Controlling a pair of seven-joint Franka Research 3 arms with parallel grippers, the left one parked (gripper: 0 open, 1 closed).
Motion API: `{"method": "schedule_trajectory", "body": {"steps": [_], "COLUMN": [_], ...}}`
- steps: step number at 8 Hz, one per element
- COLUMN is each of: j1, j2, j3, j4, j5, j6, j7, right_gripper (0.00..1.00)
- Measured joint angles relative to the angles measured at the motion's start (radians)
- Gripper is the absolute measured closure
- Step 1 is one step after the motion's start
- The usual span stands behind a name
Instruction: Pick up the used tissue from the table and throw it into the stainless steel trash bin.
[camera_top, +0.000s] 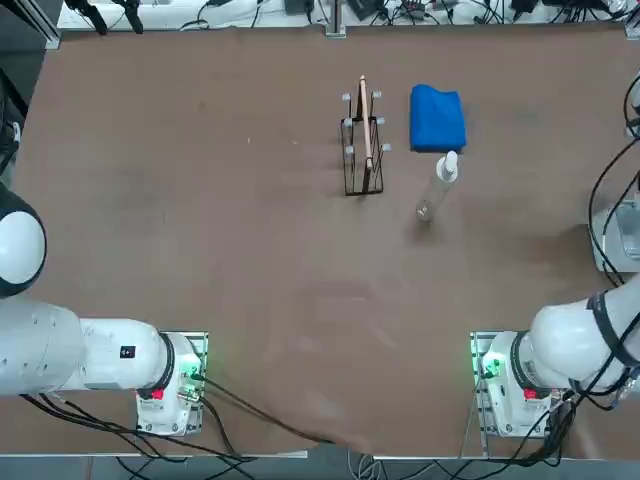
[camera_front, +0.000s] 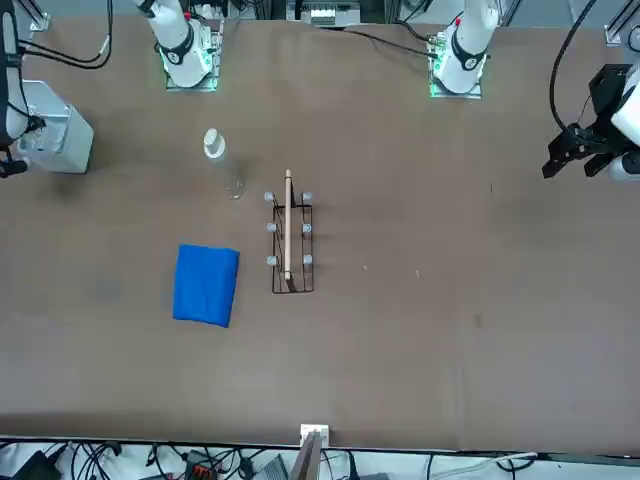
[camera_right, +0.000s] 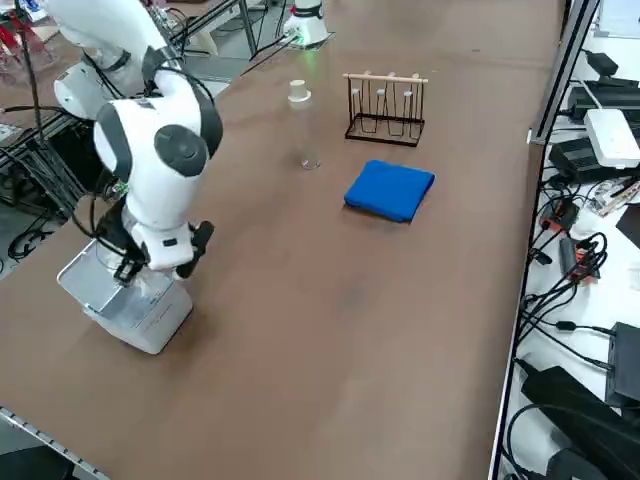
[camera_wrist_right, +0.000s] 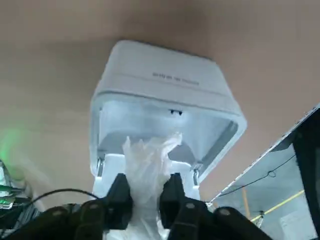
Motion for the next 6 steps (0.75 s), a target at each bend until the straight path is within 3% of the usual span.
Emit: {"method": "schedule_trajectory", "body": {"steps": [4,6], "j1": [-0.008,-0.006], "j2": [-0.002,-0.030], "j3": [0.000,0.012], "j4": [0.001,0.013], "j5": [0.000,0.006], "j6": [0.042,0.048], "j7": [0.000,0.000], "right_gripper": [0.00,0.00]}}
